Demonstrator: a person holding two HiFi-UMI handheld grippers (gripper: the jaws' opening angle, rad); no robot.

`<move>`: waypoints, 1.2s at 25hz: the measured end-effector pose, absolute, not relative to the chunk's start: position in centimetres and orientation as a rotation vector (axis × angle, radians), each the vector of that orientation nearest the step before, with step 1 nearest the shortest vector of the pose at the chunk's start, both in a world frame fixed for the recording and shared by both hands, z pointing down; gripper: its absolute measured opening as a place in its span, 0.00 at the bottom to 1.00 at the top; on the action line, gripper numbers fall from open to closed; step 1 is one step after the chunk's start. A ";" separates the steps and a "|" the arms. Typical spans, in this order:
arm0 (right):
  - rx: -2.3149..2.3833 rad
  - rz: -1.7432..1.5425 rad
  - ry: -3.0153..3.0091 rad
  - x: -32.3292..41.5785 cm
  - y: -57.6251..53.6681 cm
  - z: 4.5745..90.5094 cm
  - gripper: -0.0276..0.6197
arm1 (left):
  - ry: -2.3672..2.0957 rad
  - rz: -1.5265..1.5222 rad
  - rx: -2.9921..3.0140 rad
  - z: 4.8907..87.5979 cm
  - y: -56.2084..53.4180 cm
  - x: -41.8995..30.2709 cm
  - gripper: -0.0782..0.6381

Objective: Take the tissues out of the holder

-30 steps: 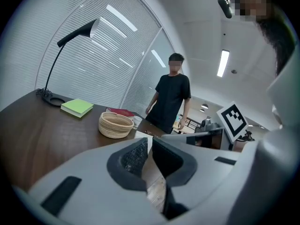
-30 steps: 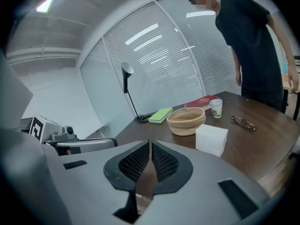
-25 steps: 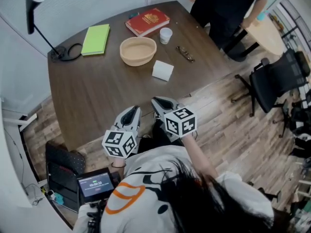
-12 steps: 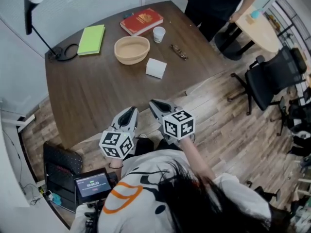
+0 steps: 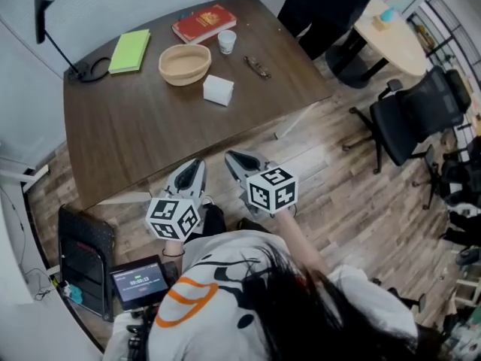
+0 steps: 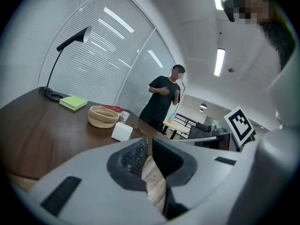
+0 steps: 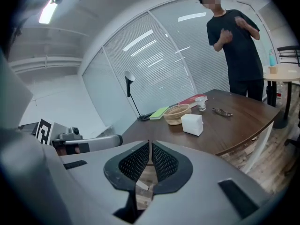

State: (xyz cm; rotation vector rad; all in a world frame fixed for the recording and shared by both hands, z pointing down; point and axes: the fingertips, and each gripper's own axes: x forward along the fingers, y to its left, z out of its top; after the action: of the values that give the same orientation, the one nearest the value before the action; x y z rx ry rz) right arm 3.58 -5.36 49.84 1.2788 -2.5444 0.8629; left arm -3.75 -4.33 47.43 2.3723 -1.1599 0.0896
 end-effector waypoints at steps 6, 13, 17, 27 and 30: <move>1.264 0.854 -2.555 7.4 -0.5 49.8 0.09 | -1.176 0.089 2.368 47.5 0.5 0.2 0.15; 1.216 0.846 -2.566 9.6 4.0 50.4 0.09 | -1.188 0.094 2.354 48.3 5.8 3.2 0.15; 1.186 0.825 -2.577 10.1 6.2 50.4 0.09 | -1.214 0.084 2.344 48.4 7.9 3.7 0.15; 1.141 0.802 -2.595 9.8 8.7 50.7 0.09 | -1.250 0.082 2.329 48.9 11.0 3.6 0.15; 1.131 0.797 -2.603 9.6 9.2 50.5 0.09 | -1.256 0.084 2.332 48.8 11.6 3.5 0.15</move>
State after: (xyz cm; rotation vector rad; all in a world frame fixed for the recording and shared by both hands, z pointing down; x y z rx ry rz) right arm 9.56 9.21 50.51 1.1305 -2.6028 0.7965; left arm 3.50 11.59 48.79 2.3318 -1.2558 0.0838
